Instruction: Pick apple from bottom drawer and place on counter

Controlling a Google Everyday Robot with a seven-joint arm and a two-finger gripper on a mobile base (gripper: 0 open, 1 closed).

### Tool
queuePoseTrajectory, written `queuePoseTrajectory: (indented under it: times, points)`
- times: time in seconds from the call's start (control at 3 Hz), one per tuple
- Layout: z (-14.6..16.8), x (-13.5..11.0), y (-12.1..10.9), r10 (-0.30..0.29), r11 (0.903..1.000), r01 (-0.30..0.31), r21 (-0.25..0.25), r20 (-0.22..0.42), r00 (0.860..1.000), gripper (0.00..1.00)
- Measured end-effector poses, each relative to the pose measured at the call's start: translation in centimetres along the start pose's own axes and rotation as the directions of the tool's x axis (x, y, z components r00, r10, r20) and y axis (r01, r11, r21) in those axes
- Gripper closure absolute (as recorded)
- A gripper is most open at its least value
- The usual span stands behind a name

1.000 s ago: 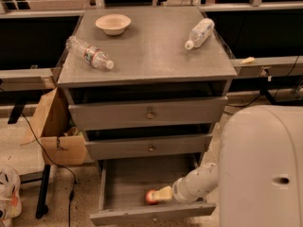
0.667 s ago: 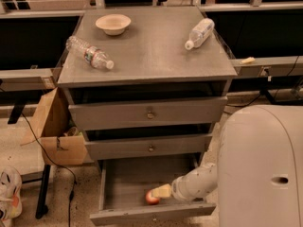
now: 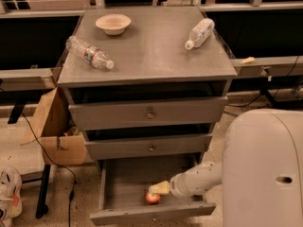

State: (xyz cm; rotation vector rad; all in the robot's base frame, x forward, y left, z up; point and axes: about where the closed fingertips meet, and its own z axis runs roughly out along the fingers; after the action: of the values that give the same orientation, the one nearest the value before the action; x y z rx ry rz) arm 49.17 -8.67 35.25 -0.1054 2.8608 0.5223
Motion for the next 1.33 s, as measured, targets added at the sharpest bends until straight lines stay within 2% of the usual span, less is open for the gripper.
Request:
queuePoseTrajectory:
  times: [0.33, 0.67, 1.0, 1.33]
  points:
    - [3.4, -3.4, 0.8, -0.023, 0.9997, 0.023, -0.010, -0.006, 1.000, 0.00]
    - [6.7, -5.4, 1.2, -0.051, 0.9984, 0.052, 0.019, -0.064, 0.997, 0.00]
    - [10.0, -6.5, 0.9, -0.066, 0.9944, 0.078, 0.072, -0.154, 0.986, 0.00]
    - [13.4, -6.5, -0.5, -0.050, 0.9849, 0.097, 0.144, -0.298, 0.953, 0.00]
